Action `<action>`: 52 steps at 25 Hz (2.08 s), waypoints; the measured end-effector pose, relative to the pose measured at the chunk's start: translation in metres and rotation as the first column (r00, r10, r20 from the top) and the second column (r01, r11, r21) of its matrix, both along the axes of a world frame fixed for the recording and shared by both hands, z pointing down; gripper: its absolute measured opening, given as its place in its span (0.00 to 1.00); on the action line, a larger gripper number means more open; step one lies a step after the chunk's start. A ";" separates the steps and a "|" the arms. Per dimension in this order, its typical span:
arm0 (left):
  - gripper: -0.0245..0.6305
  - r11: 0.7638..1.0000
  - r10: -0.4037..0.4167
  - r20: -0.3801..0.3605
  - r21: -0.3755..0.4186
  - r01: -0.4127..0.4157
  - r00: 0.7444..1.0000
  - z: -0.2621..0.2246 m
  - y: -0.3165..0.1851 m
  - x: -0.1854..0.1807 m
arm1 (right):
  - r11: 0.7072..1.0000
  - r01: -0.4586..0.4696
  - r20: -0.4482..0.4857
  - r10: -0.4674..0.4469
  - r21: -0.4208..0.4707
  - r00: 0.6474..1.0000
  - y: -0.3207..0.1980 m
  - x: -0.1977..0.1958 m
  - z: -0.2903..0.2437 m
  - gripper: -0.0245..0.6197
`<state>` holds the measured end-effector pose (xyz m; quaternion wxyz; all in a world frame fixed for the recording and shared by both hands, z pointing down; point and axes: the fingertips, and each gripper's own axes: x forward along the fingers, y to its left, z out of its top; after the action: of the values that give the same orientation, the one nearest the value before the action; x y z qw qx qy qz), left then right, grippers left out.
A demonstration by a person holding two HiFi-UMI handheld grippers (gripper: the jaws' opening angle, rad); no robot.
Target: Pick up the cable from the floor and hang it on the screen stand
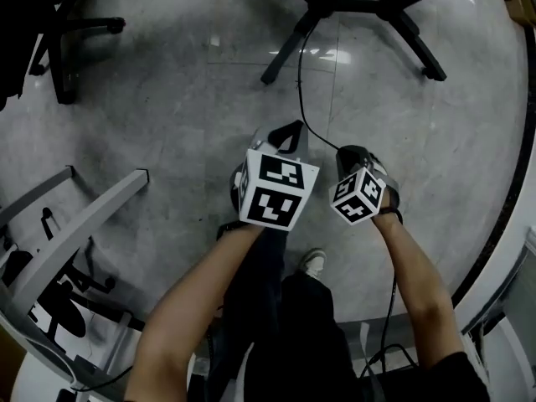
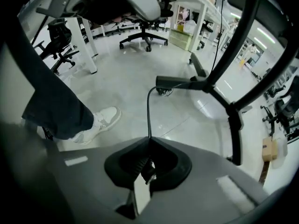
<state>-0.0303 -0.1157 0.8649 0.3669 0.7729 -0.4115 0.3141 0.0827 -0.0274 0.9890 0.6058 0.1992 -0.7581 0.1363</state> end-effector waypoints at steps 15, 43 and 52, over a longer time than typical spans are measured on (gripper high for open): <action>0.04 0.986 -0.028 -0.030 0.165 0.032 0.999 -0.203 -0.019 0.022 | 0.923 0.069 0.046 -0.093 0.378 0.995 -0.074 0.007 -0.269 0.06; 0.04 0.768 0.053 -0.164 0.637 0.065 0.985 -0.657 -0.137 0.023 | 0.436 0.057 0.047 -0.226 0.898 0.973 -0.282 -0.053 -0.848 0.06; 0.04 0.671 0.085 -0.159 0.738 0.061 0.984 -0.746 -0.178 0.003 | 0.301 0.027 0.042 -0.219 0.953 0.975 -0.314 -0.070 -0.981 0.06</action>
<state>-0.0273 -0.2934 0.1193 0.0558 0.8829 -0.4634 0.0514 0.0130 -0.3413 0.0083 0.3177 0.4459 -0.7530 -0.3651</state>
